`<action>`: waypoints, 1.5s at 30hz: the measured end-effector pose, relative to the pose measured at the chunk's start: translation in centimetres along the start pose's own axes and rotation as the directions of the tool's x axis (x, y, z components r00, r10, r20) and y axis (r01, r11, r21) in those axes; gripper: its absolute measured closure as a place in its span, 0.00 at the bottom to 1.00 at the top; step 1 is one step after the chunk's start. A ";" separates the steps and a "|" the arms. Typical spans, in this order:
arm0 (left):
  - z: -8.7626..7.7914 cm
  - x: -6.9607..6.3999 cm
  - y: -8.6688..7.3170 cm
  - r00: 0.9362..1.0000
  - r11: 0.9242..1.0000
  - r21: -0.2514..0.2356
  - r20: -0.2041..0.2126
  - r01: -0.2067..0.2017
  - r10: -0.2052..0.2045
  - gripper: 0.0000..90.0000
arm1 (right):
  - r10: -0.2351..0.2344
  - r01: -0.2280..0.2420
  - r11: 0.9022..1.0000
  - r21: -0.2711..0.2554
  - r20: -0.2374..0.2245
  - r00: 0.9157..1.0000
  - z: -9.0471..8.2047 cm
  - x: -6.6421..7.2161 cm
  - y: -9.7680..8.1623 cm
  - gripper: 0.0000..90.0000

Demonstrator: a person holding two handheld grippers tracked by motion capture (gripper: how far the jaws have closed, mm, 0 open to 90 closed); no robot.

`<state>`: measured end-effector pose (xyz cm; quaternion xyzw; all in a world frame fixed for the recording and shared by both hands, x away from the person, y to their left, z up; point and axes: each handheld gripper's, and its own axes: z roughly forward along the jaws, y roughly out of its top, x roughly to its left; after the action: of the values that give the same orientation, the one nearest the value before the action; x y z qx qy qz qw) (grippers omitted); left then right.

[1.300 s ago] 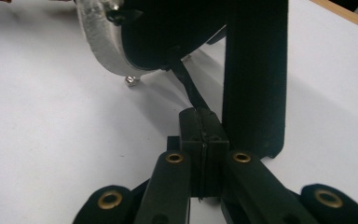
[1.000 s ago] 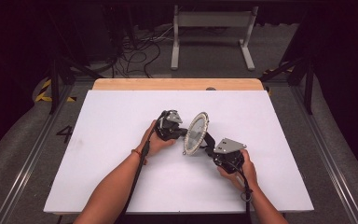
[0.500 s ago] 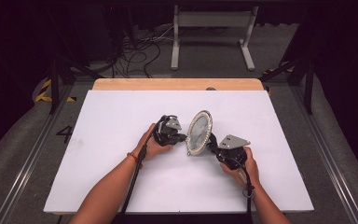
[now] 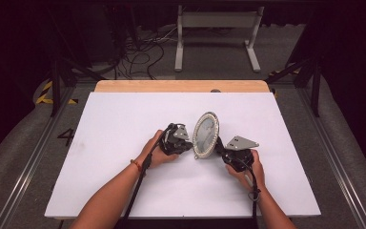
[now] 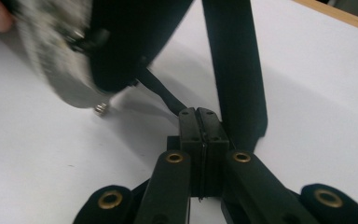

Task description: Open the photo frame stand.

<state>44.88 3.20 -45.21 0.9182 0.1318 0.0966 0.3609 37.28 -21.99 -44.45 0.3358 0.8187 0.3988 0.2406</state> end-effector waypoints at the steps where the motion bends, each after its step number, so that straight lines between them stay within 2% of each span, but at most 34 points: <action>1: -0.3 -0.1 -0.1 1.000 1.000 -0.011 -0.003 0.009 -0.009 0.96 | -0.008 0.008 1.000 0.000 -0.005 1.000 -0.3 0.2 0.1 1.00; 3: -0.7 -0.1 -0.3 1.000 1.000 -0.021 -0.002 0.014 -0.014 0.96 | -0.014 0.014 1.000 0.000 -0.010 1.000 -0.5 0.4 0.1 1.00; 5: -2.1 -0.4 -1.0 1.000 0.999 -0.042 -0.022 0.020 -0.021 0.95 | -0.018 0.018 1.000 -0.007 -0.006 1.000 -1.2 0.7 0.2 0.99; 9: -4.7 -1.6 -2.9 0.998 0.996 -0.087 -0.055 0.034 -0.039 0.93 | -0.011 0.010 1.000 -0.017 -0.038 0.999 -2.2 1.6 0.0 0.97; 11: -5.6 -2.1 -3.8 0.997 0.994 -0.099 -0.064 0.043 -0.050 0.92 | -0.019 0.019 1.000 0.001 -0.037 0.999 -2.4 2.3 -0.4 0.95; 12: -6.2 -2.5 -4.4 0.996 0.993 -0.110 -0.081 0.039 -0.048 0.90 | -0.021 0.020 1.000 -0.005 -0.033 0.999 -2.5 2.5 -0.5 0.93; 14: -7.2 -2.8 -5.1 0.996 0.992 -0.118 -0.074 0.037 -0.046 0.91 | 0.000 -0.001 1.000 -0.023 -0.045 0.999 -2.7 3.2 -0.8 0.92; 16: -8.2 -3.1 -5.9 0.994 0.989 -0.143 -0.092 0.038 -0.051 0.89 | -0.001 -0.001 0.999 -0.040 -0.043 0.999 -2.7 4.0 -0.7 0.83; 19: -9.0 -3.4 -6.8 0.993 0.986 -0.161 -0.107 0.036 -0.054 0.87 | 0.043 -0.045 0.998 -0.051 -0.043 0.998 -2.4 4.5 -0.4 0.73; 21: -9.5 -3.6 -7.6 0.992 0.981 -0.182 -0.101 0.062 -0.081 0.81 | 0.056 -0.058 0.997 -0.055 -0.035 0.998 -2.2 4.6 -0.1 0.69; 22: -9.7 -3.8 -7.9 0.989 0.982 -0.179 -0.125 0.054 -0.077 0.76 | 0.061 -0.063 0.996 -0.068 -0.032 0.998 -2.2 4.6 0.1 0.68; 23: -9.8 -4.0 -8.2 0.985 0.986 -0.160 -0.158 0.037 -0.063 0.70 | 0.067 -0.069 0.994 -0.082 -0.026 0.997 -2.2 4.6 0.3 0.66; 24: -9.9 -4.2 -8.4 0.982 0.991 -0.136 -0.184 0.010 -0.036 0.65 | 0.073 -0.074 0.994 -0.085 -0.012 0.997 -2.0 4.6 0.5 0.62; 25: -9.9 -4.4 -8.7 0.982 0.991 -0.132 -0.184 0.015 -0.039 0.60 | 0.081 -0.081 0.993 -0.086 -0.003 0.997 -1.9 4.6 0.7 0.59; 26: -10.1 -4.6 -9.1 0.981 0.989 -0.141 -0.184 0.034 -0.060 0.55 | 0.094 -0.094 0.991 -0.097 -0.010 0.996 -1.7 4.6 0.8 0.58; 29: -10.0 -4.8 -9.6 0.979 0.990 -0.135 -0.192 0.039 -0.065 0.41 | 0.107 -0.107 0.990 -0.096 -0.001 0.994 -1.4 4.9 1.0 0.54; 30: -10.0 -4.9 -9.9 0.978 0.990 -0.132 -0.193 0.047 -0.072 0.41 | 0.112 -0.113 0.989 -0.098 -0.012 0.994 -1.1 5.0 1.2 0.54; 31: -10.0 -4.8 -10.1 0.980 0.987 -0.139 -0.175 0.075 -0.099 0.39 | 0.117 -0.118 0.988 -0.096 -0.014 0.993 -0.8 5.1 1.4 0.53; 33: -10.1 -4.6 -10.4 0.978 0.984 -0.147 -0.165 0.102 -0.126 0.35 | 0.136 -0.135 0.986 -0.097 -0.004 0.991 -0.1 5.0 1.9 0.52; 37: -9.9 -4.6 -10.9 0.978 0.986 -0.130 -0.169 0.104 -0.126 0.33 | 0.184 -0.182 0.977 -0.108 0.007 0.983 0.9 4.6 2.3 0.57; 39: -9.9 -4.6 -11.0 0.976 0.986 -0.126 -0.172 0.113 -0.133 0.33 | 0.193 -0.192 0.975 -0.115 -0.007 0.981 1.2 4.4 2.2 0.64; 41: -9.9 -4.5 -11.0 0.976 0.986 -0.118 -0.172 0.114 -0.134 0.32 | 0.196 -0.195 0.973 -0.122 -0.001 0.981 1.4 4.1 2.1 0.72; 42: -10.0 -4.5 -11.0 0.976 0.988 -0.111 -0.179 0.103 -0.122 0.32 | 0.202 -0.203 0.971 -0.126 -0.018 0.979 1.4 3.9 2.0 0.72; 45: -10.0 -4.2 -11.0 0.974 0.985 -0.118 -0.177 0.122 -0.142 0.32 | 0.190 -0.192 0.974 -0.122 -0.023 0.981 1.4 3.8 2.1 0.72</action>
<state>36.27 16.07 -45.90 0.8739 0.2202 0.1642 0.4011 36.44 -17.50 -44.04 0.3950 0.7576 0.4722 0.2168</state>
